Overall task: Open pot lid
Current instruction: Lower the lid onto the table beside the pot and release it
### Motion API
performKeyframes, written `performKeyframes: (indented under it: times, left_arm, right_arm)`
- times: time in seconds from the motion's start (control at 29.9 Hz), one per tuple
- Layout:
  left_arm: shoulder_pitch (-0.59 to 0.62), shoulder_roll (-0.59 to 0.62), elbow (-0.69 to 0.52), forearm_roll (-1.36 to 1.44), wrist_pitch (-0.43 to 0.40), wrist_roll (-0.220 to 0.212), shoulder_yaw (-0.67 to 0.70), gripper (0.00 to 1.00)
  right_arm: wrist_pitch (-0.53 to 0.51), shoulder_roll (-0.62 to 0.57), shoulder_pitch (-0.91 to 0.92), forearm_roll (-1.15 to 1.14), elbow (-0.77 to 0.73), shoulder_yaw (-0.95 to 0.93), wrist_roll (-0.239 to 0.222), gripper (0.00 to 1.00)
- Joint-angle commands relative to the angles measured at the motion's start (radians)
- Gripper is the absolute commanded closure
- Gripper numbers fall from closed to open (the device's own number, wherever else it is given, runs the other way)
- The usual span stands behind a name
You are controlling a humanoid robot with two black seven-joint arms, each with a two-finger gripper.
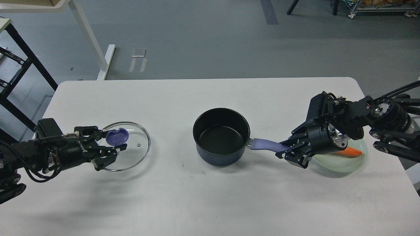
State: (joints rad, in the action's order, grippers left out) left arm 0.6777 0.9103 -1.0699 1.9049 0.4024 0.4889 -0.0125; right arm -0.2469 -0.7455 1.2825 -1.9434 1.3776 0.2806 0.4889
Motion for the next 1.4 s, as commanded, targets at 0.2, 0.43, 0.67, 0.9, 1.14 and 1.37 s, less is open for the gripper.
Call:
performKeyframes:
  times: [0.2,0.43,0.67,0.9,1.14,1.37]
  left_arm:
    - [-0.047,-0.014,0.062,-0.001,0.046,0.000,0.000,0.51]
    - [-0.076,-0.037,0.082,-0.001,0.049,0.000,0.002,0.44]
    - [-0.078,-0.045,0.090,-0.003,0.061,0.000,0.002,0.14]
    - [-0.078,-0.028,0.070,-0.009,0.061,0.000,0.002,0.01]
    - [-0.063,0.094,-0.132,-0.127,0.030,0.000,0.013,0.01]
    - [0.063,0.248,-0.312,-0.543,-0.248,0.000,0.029,0.01]
  right_arm:
    - [0.000,-0.002,0.000,0.000,0.000,0.000,0.000,0.68]
    - [0.000,0.000,0.000,0.000,0.000,0.000,0.000,0.67]
    - [0.000,0.000,0.000,0.000,0.000,0.000,0.000,0.67]
    - [0.000,-0.002,0.000,0.000,0.000,0.000,0.000,0.67]
    - [0.000,-0.003,0.000,0.001,0.000,0.000,0.000,0.67]
    - [0.001,-0.006,0.000,0.001,0.000,0.000,0.000,0.67]
